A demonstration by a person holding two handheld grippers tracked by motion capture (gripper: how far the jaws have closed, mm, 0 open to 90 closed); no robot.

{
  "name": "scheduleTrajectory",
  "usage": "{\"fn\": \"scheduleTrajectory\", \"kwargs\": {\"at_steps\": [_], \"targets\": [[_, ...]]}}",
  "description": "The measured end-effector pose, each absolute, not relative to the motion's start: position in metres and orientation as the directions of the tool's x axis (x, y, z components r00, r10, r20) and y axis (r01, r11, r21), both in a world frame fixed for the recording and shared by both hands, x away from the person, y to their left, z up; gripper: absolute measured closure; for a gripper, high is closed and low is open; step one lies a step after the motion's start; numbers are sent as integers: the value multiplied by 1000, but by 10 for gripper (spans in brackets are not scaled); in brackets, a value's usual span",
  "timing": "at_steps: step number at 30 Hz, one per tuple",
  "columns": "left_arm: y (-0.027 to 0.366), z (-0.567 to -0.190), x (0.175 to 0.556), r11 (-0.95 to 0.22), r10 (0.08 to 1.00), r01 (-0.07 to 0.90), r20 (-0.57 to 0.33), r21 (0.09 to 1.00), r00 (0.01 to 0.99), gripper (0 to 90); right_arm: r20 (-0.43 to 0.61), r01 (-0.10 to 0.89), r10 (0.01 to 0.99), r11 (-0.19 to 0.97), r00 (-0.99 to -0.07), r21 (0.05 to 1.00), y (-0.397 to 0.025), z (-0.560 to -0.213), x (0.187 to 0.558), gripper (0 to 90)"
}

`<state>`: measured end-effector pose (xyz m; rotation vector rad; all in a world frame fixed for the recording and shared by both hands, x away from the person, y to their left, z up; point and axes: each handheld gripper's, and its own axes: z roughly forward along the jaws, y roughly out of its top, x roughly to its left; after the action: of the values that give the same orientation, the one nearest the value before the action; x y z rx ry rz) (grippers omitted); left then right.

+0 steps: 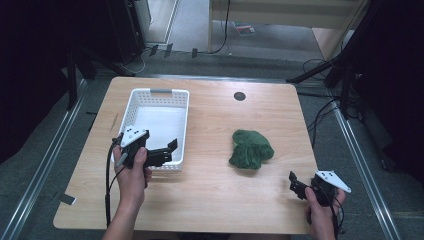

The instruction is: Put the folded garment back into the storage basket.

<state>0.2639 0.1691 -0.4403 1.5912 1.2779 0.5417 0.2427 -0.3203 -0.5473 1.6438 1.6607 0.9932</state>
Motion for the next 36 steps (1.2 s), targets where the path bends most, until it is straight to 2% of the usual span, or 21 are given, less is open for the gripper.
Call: {"fn": "scheduleTrajectory", "kwargs": {"at_steps": [17,36], "targets": [[114,-439,280,17,874,492,-252,870,415,0,94,553,994,-44,-62,832,-321,-547,243,87],[56,-454,295,-17,843,528,-272,849,464,0,99,554,993,-49,-61,831,-321,-547,243,87]]}}
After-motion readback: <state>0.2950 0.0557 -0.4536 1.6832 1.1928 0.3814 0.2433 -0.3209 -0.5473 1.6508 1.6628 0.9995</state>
